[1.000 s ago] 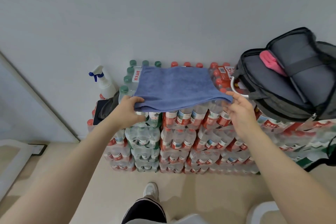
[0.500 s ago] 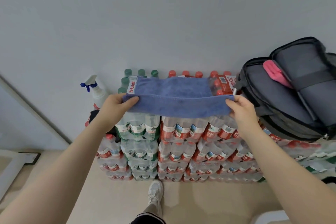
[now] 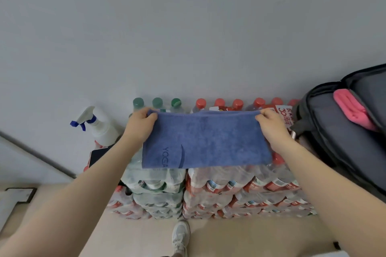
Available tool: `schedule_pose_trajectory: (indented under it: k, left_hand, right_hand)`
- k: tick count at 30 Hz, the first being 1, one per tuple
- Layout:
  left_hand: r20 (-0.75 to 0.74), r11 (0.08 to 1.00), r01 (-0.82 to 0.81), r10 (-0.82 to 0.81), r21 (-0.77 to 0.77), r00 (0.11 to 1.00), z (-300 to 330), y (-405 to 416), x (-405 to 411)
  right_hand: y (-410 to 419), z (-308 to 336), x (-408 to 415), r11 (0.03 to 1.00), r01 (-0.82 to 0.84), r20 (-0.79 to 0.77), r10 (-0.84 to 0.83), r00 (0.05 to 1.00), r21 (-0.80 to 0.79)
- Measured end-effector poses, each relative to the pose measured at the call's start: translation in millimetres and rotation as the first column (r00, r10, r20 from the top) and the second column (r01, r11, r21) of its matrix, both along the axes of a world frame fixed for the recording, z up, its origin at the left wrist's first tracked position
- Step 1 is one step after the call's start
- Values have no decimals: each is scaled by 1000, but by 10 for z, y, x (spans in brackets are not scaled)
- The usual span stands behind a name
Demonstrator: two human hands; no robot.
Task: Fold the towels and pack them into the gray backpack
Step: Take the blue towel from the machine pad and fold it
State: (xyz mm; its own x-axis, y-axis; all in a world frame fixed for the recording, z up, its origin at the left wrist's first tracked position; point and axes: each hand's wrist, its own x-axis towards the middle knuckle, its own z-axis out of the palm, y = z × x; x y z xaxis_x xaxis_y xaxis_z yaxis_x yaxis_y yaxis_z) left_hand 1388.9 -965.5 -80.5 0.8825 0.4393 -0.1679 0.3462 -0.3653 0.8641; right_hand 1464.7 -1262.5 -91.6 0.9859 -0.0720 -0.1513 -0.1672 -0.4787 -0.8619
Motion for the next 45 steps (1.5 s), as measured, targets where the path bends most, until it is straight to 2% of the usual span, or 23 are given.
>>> schedule_pose_trajectory:
  k: [3,6,11,15,19,20,22,24,25,26,28,29,31,38,42,45]
  left_hand:
    - [-145,962,162,-131,221,981,-60,41,131]
    - [-174,905,283,-238,319,956,3,67,208]
    - [25,950,148,-161,274,987,83,137,310]
    - [-30,910,217,-221,353,975,4,176,430]
    - [-149,825,270,-225,497,963,-118,155,464]
    - [-155,780,269,-220,565,963,-118,128,452]
    - [-65,642,249,-297,725,953,-126,53,413]
    - [-16,515,284,-464,809,886,-153,-62,405]
    - [-21,463,317,-538,828,843,-199,-132,406]
    - [-82,430,404,-596,807,799,-225,-213,403]
    - [-212,386,558,-650,735,730,-282,-331,382]
    - [-280,376,602,-632,704,722,-342,-338,344]
    - [-354,361,612,-568,703,743,-447,-291,259]
    - [-399,380,601,-489,703,776,-416,-176,45]
    - [-439,399,630,-473,666,764,-401,-169,26]
    - [-456,370,634,-464,679,759,-399,-158,33]
  right_hand:
    - [81,-92,98,992,-40,-39,35,999,-123]
    - [134,-56,153,967,-82,-24,79,997,-241]
    - [177,34,188,971,-49,91,72,993,-232]
    - [197,29,306,972,-45,66,62,996,-232]
    - [234,-42,346,933,-72,3,78,997,-352]
    - [244,-49,332,910,-56,30,75,997,-410]
    - [324,-23,286,842,-19,127,103,987,-539]
    - [529,40,206,790,-81,186,240,953,-608]
    - [665,57,144,764,-173,181,355,917,-621]
    - [814,54,65,718,-285,160,483,861,-635]
    - [1058,-31,-103,560,-465,70,686,724,-686]
    - [1128,-100,-170,481,-509,17,738,674,-714]
    - [1146,-218,-245,392,-517,-60,750,658,-761]
    - [511,-289,-143,445,-428,-149,536,831,-787]
    - [315,-307,-118,497,-399,-135,485,864,-771]
    - [340,-293,-103,610,-370,-118,412,903,-701]
